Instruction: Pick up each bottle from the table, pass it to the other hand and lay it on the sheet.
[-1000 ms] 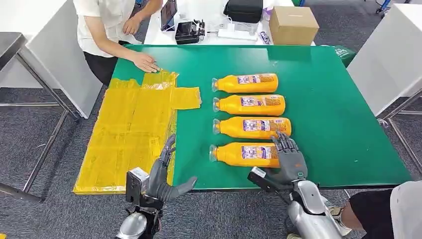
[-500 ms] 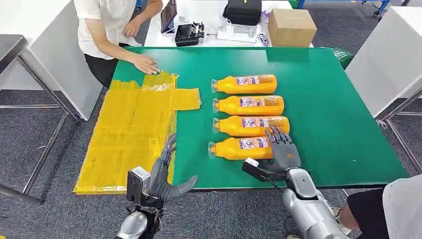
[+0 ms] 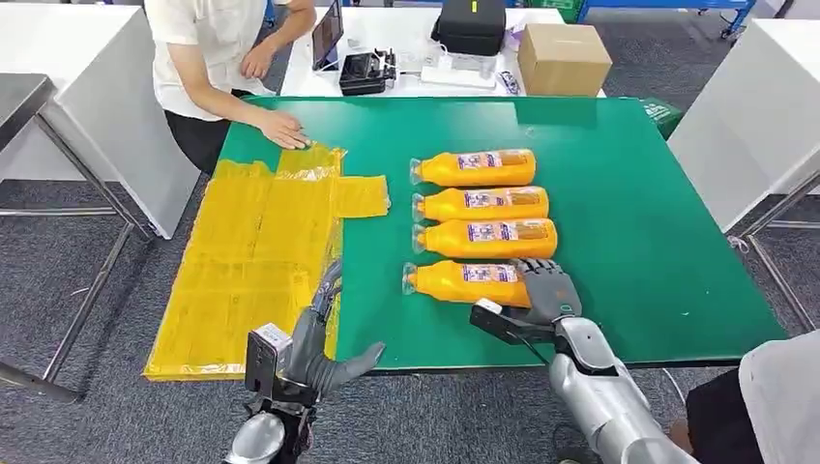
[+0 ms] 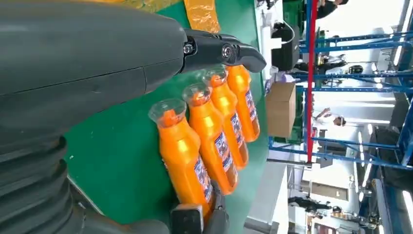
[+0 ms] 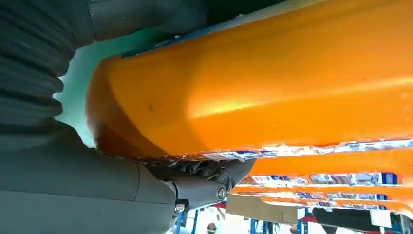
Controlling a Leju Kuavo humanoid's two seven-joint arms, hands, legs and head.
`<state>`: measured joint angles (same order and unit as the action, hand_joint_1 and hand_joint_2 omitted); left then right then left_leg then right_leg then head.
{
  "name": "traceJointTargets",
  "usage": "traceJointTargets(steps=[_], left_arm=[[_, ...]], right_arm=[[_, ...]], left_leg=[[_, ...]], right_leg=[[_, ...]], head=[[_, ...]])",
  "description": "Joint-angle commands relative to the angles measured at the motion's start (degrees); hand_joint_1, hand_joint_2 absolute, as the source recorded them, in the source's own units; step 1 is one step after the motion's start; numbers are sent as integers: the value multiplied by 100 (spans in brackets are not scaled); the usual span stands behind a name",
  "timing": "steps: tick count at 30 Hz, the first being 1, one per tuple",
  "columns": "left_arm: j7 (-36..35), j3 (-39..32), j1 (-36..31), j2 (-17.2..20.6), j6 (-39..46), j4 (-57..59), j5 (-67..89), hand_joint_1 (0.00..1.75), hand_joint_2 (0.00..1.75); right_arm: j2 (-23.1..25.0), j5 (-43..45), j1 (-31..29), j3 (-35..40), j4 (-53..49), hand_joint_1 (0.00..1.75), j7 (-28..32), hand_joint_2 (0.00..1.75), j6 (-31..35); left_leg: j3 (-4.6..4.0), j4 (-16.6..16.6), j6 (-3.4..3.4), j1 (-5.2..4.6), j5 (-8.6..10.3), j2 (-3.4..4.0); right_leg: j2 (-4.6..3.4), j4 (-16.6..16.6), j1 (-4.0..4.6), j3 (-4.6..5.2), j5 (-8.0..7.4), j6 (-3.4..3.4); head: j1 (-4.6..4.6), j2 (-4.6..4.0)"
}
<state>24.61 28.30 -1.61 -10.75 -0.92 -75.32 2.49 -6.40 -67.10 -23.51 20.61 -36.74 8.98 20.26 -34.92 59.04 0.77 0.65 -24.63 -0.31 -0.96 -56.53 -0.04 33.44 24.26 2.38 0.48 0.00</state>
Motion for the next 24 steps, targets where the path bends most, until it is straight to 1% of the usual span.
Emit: traceJointTargets(steps=[1,2,3,4,5,6,7,8,9,10,11,12,13,14,15,16,17,19,22,24], left_arm=[[-121,-85,8,197,-157,24,-240,0,175],[-317,-343,64,62,-302,69,-804,0,175],[-666,-508,74,1,-369,136,-1475,0,175],[-978,-639,86,-68,-335,276,-2144,0,175],[-925,-493,21,51,-276,356,-2322,0,175],[-888,-442,3,80,-249,388,-2371,0,175],[-888,-442,3,80,-249,388,-2371,0,175],[-872,-418,-4,94,-233,400,-2392,0,175],[-859,-386,-5,102,-215,387,-2412,0,175],[-854,-366,-9,112,-199,380,-2428,0,175],[-1245,-473,28,54,-84,479,-3024,0,175],[-1137,-335,-7,146,300,575,-2894,0,175],[-1058,-187,-45,195,400,671,-2822,0,175],[-1087,-82,-76,235,353,762,-2975,0,175],[-1043,37,-82,283,286,756,-2995,0,175],[-1027,130,-89,322,260,725,-2997,0,175],[-1053,244,-97,364,94,651,-3061,0,175],[-1060,276,-94,366,68,581,-3070,0,175],[-1099,290,-92,378,75,526,-3090,0,175],[-1099,288,-95,382,76,530,-3090,0,175]], right_arm=[[496,1854,1040,-706,320,175,1724,175,-957],[582,2345,1210,-799,-145,175,2109,175,-1104],[689,2738,1358,-866,-609,175,2493,175,-982],[778,3043,1458,-849,-1037,175,2477,175,-1061],[757,3159,1547,-628,-1469,175,2168,175,-1131],[738,3202,1563,-544,-1585,175,2052,175,-1152],[738,3202,1563,-544,-1585,175,2052,175,-1152],[714,3228,1553,-517,-1577,175,2026,175,-1162],[687,3270,1543,-498,-1535,175,2032,175,-1147],[671,3302,1533,-476,-1503,175,2048,175,-1126],[800,3719,1492,-563,-1610,175,2485,175,-954],[916,3925,1524,-613,-1882,175,2637,175,-656],[979,4048,1567,-539,-2203,175,2588,175,-562],[1064,4313,1617,-467,-2623,175,2512,175,-532],[1106,4377,1608,-386,-2799,175,2431,175,-424],[1108,4454,1569,-278,-2852,175,2317,175,-419],[1108,4493,1470,-166,-2742,175,2215,175,-399],[1132,4498,1389,-130,-2581,175,2213,175,-377],[1107,4582,1333,-94,-2389,175,2331,175,-290],[1094,4595,1339,-94,-2381,175,2348,175,-283]], left_leg=[[33,-24,0,8,-2,-28],[57,-12,-6,10,-24,-8],[57,-25,-8,9,-16,-15],[74,-15,-16,10,-36,9],[64,-22,-22,9,-31,22],[82,-10,-21,8,-53,45],[67,-14,-23,6,-50,36],[72,-12,-19,4,-54,26],[68,-20,-21,8,-48,17],[65,-14,-18,10,-48,29],[60,-9,-21,12,-42,27],[52,-10,-20,12,-36,26],[43,-17,-19,9,-33,25],[43,-13,-20,8,-37,35],[34,-9,-19,8,-37,25],[18,-7,-20,7,-36,35],[-5,-2,-18,13,-36,24],[-42,-5,-5,5,-25,26],[-38,-11,-6,4,-25,10],[-51,-5,-6,8,-24,8]], right_leg=[[37,27,10,-46,7,-11],[12,18,11,-62,19,-11],[22,29,10,-65,17,-17],[-9,19,12,-75,26,-24],[-20,21,11,-61,19,-27],[-49,8,10,-76,27,-23],[-39,8,9,-66,25,-25],[-30,4,10,-78,34,-23],[-21,11,13,-73,33,-25],[-35,7,15,-79,33,-23],[-35,1,16,-117,34,-21],[-33,2,15,-109,33,-21],[-28,6,13,-101,32,-21],[-41,-2,12,-99,34,-21],[-35,-7,11,-96,36,-19],[-40,-10,9,-75,33,-19],[-38,-11,16,-63,31,-20],[-33,-12,8,-26,25,-15],[-13,-5,7,-34,32,-14],[-9,-8,9,-26,29,-12]], head=[[0,0],[0,0],[2,0],[2,0],[0,0],[0,0],[-2,0],[0,0],[-2,0],[-7,0],[-7,0],[-2,0],[-2,0],[-2,0],[-2,0],[2,0],[0,0],[-4,0],[-2,0],[-2,0]])
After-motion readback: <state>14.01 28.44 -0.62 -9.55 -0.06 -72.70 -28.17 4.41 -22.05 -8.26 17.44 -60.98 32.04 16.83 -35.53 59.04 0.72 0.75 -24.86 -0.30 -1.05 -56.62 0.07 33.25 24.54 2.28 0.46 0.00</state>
